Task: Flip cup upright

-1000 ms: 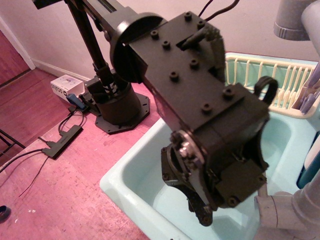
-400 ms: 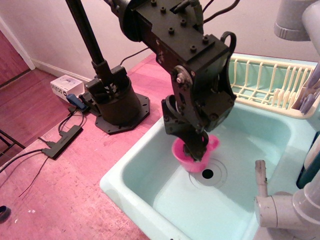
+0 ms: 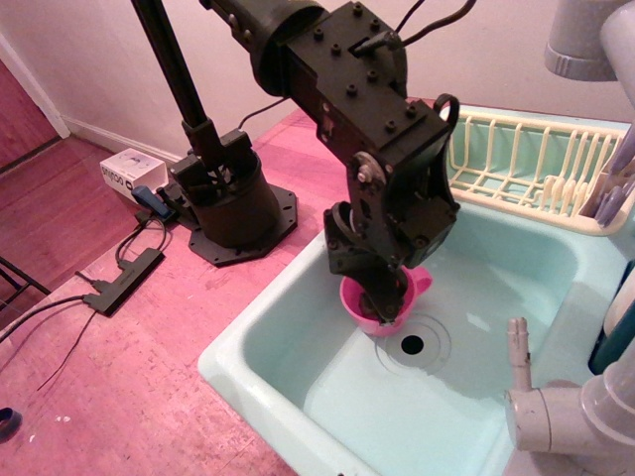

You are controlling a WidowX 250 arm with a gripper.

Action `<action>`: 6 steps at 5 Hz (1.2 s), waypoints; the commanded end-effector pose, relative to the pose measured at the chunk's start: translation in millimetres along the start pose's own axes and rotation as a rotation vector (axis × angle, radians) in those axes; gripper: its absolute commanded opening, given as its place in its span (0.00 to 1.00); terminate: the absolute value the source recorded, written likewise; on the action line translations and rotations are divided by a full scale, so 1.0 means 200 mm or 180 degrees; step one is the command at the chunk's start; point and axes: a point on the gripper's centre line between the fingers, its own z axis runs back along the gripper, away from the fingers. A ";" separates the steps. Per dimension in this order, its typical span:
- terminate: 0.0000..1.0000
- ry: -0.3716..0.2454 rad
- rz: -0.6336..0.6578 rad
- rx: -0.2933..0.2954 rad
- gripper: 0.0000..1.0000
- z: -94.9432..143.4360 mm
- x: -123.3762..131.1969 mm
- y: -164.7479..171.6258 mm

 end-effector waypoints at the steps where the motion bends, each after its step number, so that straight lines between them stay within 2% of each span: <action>1: 0.00 0.0194 0.0314 0.0556 1.00 0.19 -0.02 0.02; 2: 0.00 0.0541 0.0364 0.0645 1.00 0.40 -0.05 -0.04; 3: 0.00 0.0640 0.0271 0.0565 1.00 0.53 -0.07 -0.09; 4: 0.00 0.0640 0.0186 0.0403 1.00 0.59 -0.05 -0.15; 6: 0.00 0.0640 0.0186 0.0403 1.00 0.59 -0.05 -0.15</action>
